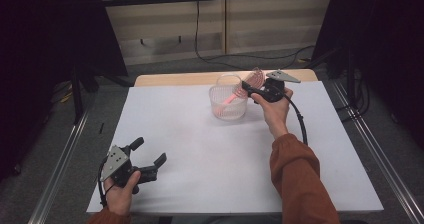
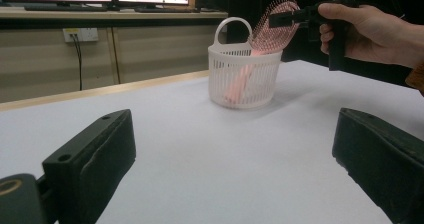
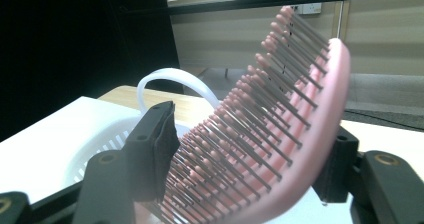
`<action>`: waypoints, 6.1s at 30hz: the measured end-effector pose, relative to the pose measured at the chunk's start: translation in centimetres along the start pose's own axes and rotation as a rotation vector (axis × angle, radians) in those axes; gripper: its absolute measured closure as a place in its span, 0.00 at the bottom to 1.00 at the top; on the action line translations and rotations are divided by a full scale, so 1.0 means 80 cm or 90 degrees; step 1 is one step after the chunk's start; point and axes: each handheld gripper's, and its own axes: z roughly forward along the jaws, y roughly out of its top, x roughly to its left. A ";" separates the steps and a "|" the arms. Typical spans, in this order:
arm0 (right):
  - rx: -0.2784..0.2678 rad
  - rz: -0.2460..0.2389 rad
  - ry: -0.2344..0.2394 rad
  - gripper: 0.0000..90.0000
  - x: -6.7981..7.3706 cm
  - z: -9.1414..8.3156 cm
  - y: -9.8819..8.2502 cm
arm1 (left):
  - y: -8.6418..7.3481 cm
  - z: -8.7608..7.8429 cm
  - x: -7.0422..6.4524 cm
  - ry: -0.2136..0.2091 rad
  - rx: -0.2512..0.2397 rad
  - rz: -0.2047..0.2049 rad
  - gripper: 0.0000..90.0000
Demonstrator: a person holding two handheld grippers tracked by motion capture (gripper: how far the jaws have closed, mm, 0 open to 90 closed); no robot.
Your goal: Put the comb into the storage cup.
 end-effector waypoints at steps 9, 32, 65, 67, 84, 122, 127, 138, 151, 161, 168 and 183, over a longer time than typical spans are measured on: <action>-0.001 0.011 0.008 0.20 0.000 0.000 0.001 | 0.000 0.000 0.001 0.005 0.000 0.003 0.04; -0.025 -0.010 0.007 0.04 0.003 -0.014 0.015 | 0.001 0.000 0.004 0.012 -0.006 -0.007 0.04; -0.040 -0.054 -0.009 0.01 0.005 -0.050 0.022 | 0.000 -0.004 0.007 0.021 -0.018 -0.026 0.04; -0.041 -0.059 -0.007 0.01 0.006 -0.052 0.020 | 0.000 -0.006 0.007 0.021 -0.022 -0.028 0.04; -0.056 -0.056 -0.006 0.01 0.006 -0.072 0.013 | 0.000 -0.007 0.007 0.029 -0.029 -0.023 0.04; -0.077 -0.089 -0.031 0.00 0.019 -0.132 -0.022 | 0.002 -0.012 0.008 0.055 -0.028 -0.034 0.04; -0.079 -0.087 -0.028 0.00 0.024 -0.143 -0.025 | 0.003 -0.014 0.008 0.062 -0.034 -0.037 0.04; -0.090 -0.089 -0.043 0.00 0.028 -0.165 -0.038 | 0.005 -0.018 0.006 0.067 -0.047 -0.039 0.04; -0.097 -0.093 -0.046 0.00 0.029 -0.192 -0.058 | 0.006 -0.021 0.000 0.071 -0.044 -0.027 0.04; -0.096 -0.102 -0.053 0.00 0.033 -0.206 -0.068 | 0.005 -0.022 0.000 0.072 -0.038 -0.023 0.04; -0.090 -0.101 -0.060 0.00 0.032 -0.217 -0.079 | 0.002 -0.022 -0.002 0.071 -0.030 -0.018 0.04; -0.084 -0.091 -0.059 0.00 0.028 -0.249 -0.097 | 0.000 -0.021 -0.003 0.067 -0.020 -0.020 0.04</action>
